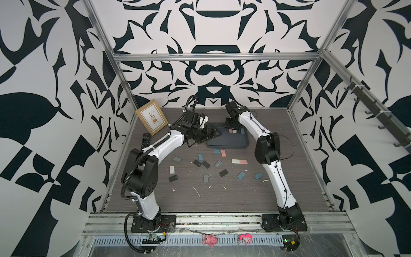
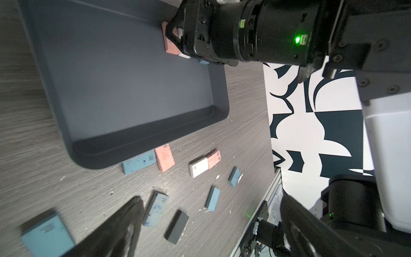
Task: Put the eraser in the storage box
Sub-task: Place the eraser in the storage box.
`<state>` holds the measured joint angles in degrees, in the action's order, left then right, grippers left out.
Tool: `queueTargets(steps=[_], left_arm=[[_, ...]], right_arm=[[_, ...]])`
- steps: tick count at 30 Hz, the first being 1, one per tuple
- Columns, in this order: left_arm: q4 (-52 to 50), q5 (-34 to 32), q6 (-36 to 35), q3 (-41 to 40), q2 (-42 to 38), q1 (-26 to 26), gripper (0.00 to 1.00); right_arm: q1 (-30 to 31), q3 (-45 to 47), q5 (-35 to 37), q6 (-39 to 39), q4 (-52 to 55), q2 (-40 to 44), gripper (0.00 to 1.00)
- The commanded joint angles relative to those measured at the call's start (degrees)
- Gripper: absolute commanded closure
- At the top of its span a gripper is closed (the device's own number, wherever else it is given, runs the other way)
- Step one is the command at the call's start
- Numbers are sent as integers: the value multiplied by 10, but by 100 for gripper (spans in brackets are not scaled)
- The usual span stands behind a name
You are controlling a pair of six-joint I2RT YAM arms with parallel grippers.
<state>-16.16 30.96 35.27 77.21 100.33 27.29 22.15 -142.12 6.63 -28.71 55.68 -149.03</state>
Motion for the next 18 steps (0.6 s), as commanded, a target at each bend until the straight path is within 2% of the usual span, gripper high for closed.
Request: queueTargets(steps=[1,5,9,14,18], left_arm=[[-36,-39,-27,-1,-30,-1,1],[-71,-78,-47,2,-51,-1,1],[-117,-135,-67,4,-76,-1,1],[-185,-249,-100,3,-118,-1,1],[-239,-324,-116,2,-143,-2,1]], right_arm=[[6,-5,7,6,10,71,57],[8,20,2,10,5,108,49],[12,57,0,17,-4,147,34],[24,123,2,39,-21,213,14],[41,202,0,59,-54,281,5]])
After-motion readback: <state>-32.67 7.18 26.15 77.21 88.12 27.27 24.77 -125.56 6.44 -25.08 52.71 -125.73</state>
